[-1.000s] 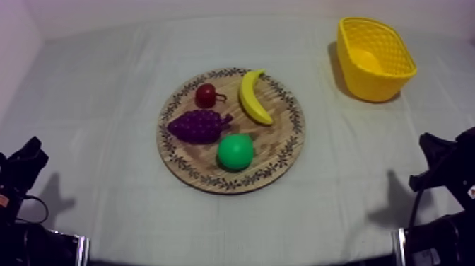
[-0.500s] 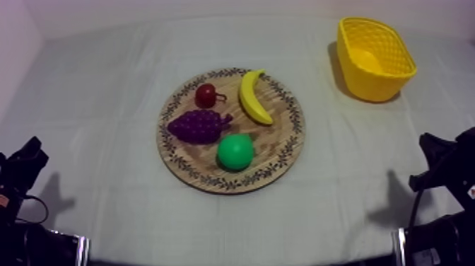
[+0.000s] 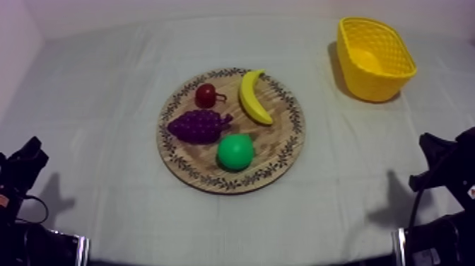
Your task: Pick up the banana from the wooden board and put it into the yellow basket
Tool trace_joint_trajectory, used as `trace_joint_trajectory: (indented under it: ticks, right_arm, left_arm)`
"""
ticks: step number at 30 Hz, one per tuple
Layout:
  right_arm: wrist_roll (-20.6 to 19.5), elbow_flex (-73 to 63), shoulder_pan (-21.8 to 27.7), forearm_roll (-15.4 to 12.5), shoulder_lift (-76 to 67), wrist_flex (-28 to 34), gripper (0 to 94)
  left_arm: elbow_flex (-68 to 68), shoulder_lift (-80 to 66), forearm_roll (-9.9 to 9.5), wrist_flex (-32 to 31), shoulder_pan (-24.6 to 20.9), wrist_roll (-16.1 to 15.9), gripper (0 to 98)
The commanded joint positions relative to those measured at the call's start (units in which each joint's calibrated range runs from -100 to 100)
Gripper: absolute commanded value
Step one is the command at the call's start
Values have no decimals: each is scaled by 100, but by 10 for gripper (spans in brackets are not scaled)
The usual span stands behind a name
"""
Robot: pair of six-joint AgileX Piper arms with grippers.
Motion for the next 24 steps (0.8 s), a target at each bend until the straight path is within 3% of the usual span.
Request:
trace_joint_trajectory:
  ticks: [1, 24]
  right_arm:
    - [1, 5, 1, -1, -3, -4, 5]
    - [100, -7, -30, 27, 73, -47, 4]
  left_arm:
    - [-1, -5, 3, 0, 2, 1, 1]
    - [-1, -5, 3, 0, 2, 0, 1]
